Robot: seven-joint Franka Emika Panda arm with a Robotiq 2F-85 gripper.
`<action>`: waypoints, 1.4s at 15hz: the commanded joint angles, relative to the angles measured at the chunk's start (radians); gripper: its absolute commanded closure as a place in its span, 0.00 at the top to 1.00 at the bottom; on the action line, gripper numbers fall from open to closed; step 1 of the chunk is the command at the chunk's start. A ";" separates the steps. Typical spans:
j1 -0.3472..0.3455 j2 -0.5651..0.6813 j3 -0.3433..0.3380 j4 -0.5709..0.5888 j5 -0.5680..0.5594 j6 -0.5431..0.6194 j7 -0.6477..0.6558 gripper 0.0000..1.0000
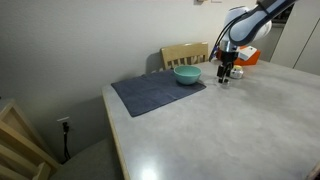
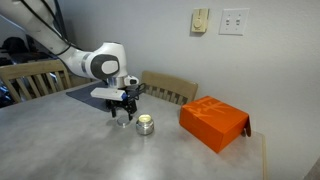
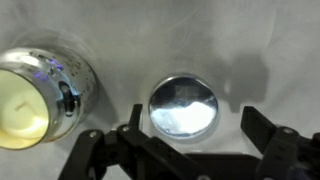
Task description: Put the silver lid on top of the silver tin
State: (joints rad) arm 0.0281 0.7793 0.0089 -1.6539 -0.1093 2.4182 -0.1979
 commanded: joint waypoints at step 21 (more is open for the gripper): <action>-0.027 0.035 0.013 0.048 -0.005 -0.058 -0.020 0.67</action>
State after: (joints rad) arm 0.0148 0.8011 0.0127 -1.6301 -0.1093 2.3846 -0.2002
